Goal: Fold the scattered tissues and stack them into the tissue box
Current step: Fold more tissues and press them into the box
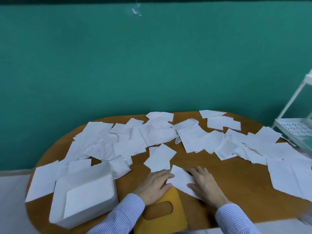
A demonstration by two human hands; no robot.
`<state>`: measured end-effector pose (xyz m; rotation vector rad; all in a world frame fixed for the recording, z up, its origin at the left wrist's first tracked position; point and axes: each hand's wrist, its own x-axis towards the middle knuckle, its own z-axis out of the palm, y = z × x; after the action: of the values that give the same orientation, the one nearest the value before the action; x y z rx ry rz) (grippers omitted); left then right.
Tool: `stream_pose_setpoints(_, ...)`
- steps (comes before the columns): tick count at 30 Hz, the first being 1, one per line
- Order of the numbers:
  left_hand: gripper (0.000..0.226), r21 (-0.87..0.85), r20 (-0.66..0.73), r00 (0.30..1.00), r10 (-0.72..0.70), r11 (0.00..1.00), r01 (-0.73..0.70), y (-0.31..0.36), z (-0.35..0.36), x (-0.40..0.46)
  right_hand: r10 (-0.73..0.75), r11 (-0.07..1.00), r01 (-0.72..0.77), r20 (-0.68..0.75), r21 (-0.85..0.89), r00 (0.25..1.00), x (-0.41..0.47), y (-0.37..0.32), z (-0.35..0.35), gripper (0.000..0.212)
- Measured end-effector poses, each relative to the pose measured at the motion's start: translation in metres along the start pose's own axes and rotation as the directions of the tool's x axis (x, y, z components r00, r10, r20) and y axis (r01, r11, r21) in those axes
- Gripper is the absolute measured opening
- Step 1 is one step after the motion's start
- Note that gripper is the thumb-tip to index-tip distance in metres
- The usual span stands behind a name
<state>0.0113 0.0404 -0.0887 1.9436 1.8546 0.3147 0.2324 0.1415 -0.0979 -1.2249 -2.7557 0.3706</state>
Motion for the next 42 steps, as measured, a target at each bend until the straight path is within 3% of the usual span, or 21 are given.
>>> stream_pose_setpoints(3, 0.042, -0.081, 0.02, 1.0, 0.003, 0.997, -0.001, -0.001, 0.001, -0.002, 0.09, 0.995, -0.09, 0.004, 0.038, 0.996, -0.008, 0.004, -0.002, 0.053)
stream_pose_setpoints(7, 0.039, -0.135, 0.028, 0.999, 0.015, 0.991, -0.011, 0.007, 0.001, -0.006, 0.133, 0.989, -0.135, 0.035, 0.065, 0.99, -0.017, 0.006, -0.013, 0.022)
stream_pose_setpoints(10, 0.037, -0.142, -0.012, 0.999, 0.048, 0.989, -0.05, 0.011, 0.004, -0.008, 0.109, 0.988, -0.113, 0.036, 0.104, 0.993, -0.022, 0.007, -0.019, 0.014)
stream_pose_setpoints(13, 0.044, -0.049, -0.076, 0.994, 0.08, 0.995, -0.084, 0.01, 0.005, -0.007, 0.104, 0.979, -0.1, -0.013, 0.175, 0.994, -0.021, 0.004, -0.022, 0.009)
stream_pose_setpoints(16, 0.057, 0.023, -0.033, 0.999, 0.038, 0.999, -0.038, 0.008, 0.005, -0.011, 0.102, 0.967, -0.083, -0.07, 0.241, 0.992, -0.014, -0.001, -0.023, 0.012)
stream_pose_setpoints(19, 0.059, -0.047, -0.033, 0.999, 0.005, 0.999, -0.007, 0.007, -0.001, -0.011, 0.085, 0.965, -0.058, -0.092, 0.257, 0.992, -0.004, -0.006, -0.025, 0.005)
stream_pose_setpoints(26, 0.051, -0.216, -0.13, 0.989, -0.076, 0.975, 0.046, -0.007, -0.001, -0.006, 0.094, 0.947, -0.078, -0.038, 0.313, 0.995, 0.027, -0.018, -0.022, 0.015)
stream_pose_setpoints(30, 0.039, -0.348, -0.301, 0.945, -0.132, 0.937, 0.02, -0.008, -0.007, 0.011, 0.117, 0.908, -0.105, -0.006, 0.407, 0.993, 0.047, -0.019, -0.016, 0.009)
stream_pose_setpoints(33, 0.033, -0.331, -0.38, 0.909, -0.169, 0.943, 0.037, -0.012, -0.014, 0.027, 0.129, 0.892, -0.104, -0.027, 0.439, 0.991, 0.059, -0.015, -0.017, 0.008)
stream_pose_setpoints(42, 0.03, -0.118, -0.382, 0.911, -0.152, 0.986, 0.115, -0.021, -0.011, 0.053, 0.183, 0.882, -0.164, 0.0, 0.442, 0.983, 0.063, 0.004, -0.002, 0.015)
